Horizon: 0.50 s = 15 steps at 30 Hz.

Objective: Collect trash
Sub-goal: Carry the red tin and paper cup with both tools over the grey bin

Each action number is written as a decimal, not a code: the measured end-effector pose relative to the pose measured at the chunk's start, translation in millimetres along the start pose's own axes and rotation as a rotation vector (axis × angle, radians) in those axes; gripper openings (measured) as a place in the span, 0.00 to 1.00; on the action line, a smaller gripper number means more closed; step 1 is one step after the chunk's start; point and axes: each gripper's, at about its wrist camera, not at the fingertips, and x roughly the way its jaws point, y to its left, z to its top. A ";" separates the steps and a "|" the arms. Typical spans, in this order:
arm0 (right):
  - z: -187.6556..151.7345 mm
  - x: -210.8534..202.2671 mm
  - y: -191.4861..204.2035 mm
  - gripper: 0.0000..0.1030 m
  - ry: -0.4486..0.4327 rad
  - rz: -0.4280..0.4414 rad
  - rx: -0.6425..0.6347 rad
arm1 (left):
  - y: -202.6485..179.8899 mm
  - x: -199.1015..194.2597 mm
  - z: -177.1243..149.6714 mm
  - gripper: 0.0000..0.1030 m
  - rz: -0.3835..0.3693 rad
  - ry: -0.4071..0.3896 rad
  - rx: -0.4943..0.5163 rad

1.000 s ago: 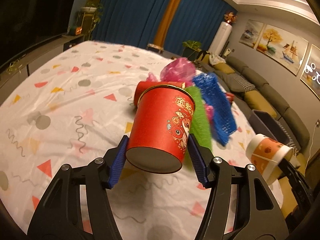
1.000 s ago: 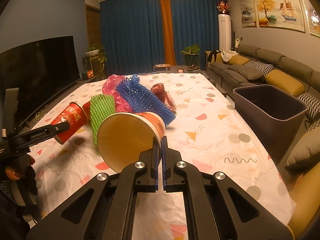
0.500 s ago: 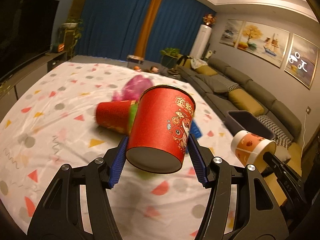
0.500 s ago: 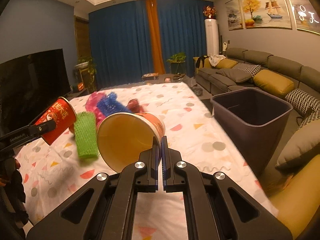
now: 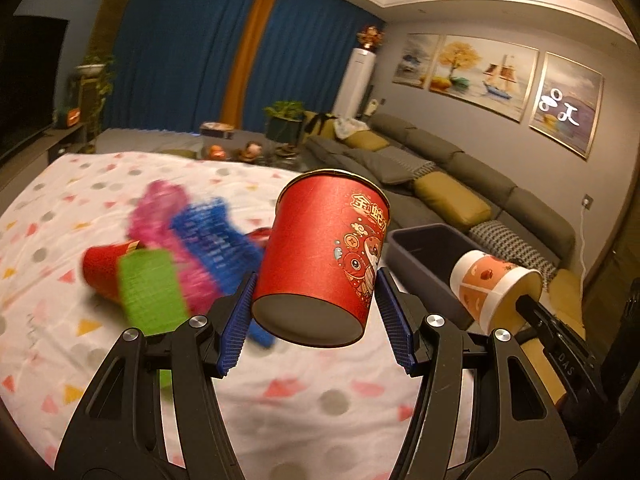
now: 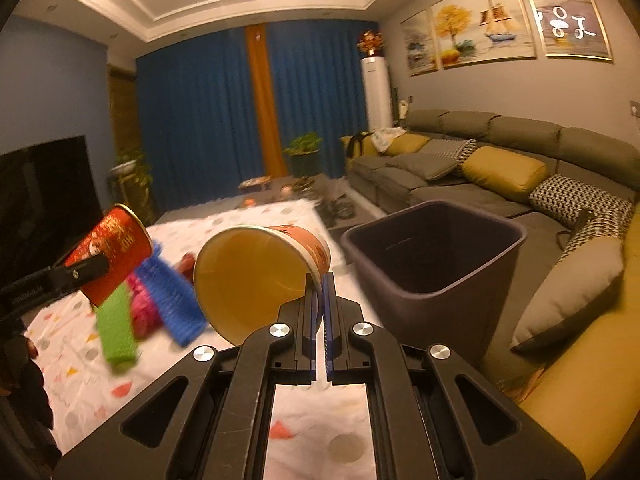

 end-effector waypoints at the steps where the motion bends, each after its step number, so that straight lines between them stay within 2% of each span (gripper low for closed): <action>1: 4.3 1.1 -5.1 0.04 -0.005 -0.008 0.005 | -3.3 3.6 1.7 0.56 -0.011 0.004 0.003; 10: 29.6 20.2 -56.7 0.04 -0.037 -0.105 0.042 | -59.8 52.6 30.1 0.56 -0.108 0.006 0.064; 15: 35.3 31.3 -80.1 0.04 -0.047 -0.146 0.066 | -87.1 84.4 27.0 0.56 -0.154 0.031 0.087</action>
